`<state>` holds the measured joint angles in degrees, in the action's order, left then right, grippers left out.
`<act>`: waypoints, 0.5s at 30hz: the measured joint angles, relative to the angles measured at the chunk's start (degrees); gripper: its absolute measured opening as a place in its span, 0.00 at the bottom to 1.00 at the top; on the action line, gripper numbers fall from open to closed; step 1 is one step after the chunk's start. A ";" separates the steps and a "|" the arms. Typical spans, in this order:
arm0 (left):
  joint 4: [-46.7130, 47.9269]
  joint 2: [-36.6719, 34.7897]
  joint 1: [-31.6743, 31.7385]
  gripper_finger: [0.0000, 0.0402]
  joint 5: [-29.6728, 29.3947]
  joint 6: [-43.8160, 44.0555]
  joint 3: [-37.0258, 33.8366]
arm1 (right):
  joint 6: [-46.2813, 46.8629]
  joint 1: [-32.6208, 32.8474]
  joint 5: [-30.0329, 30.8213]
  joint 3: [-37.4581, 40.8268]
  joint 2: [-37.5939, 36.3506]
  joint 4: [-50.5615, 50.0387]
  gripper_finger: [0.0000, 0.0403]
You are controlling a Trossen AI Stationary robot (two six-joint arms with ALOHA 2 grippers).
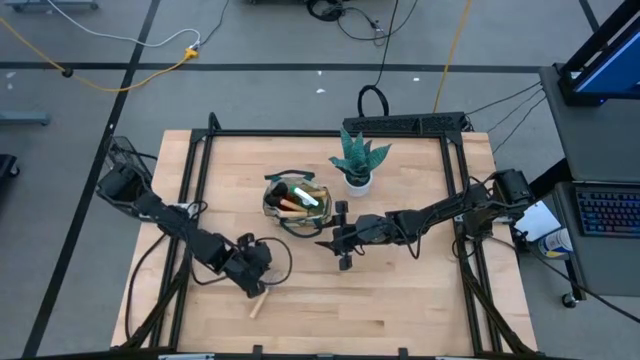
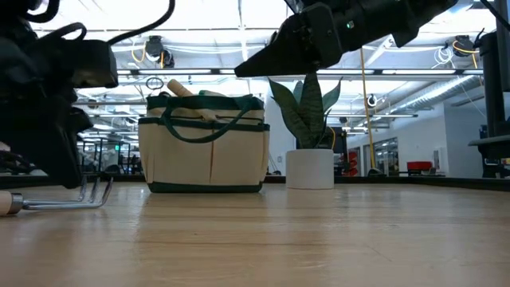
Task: Pick & Place Garden tools in Gardening bag
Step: Put the brown hand rake into the white gardening bag
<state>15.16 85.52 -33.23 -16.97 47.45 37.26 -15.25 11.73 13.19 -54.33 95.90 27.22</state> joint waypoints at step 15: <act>-1.88 0.24 -0.06 0.12 -0.53 -11.82 0.02 | 0.00 0.00 -0.01 0.00 0.00 1.42 0.42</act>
<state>13.29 85.76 -33.30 -17.50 35.64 37.28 -15.25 11.73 13.18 -54.33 95.90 28.64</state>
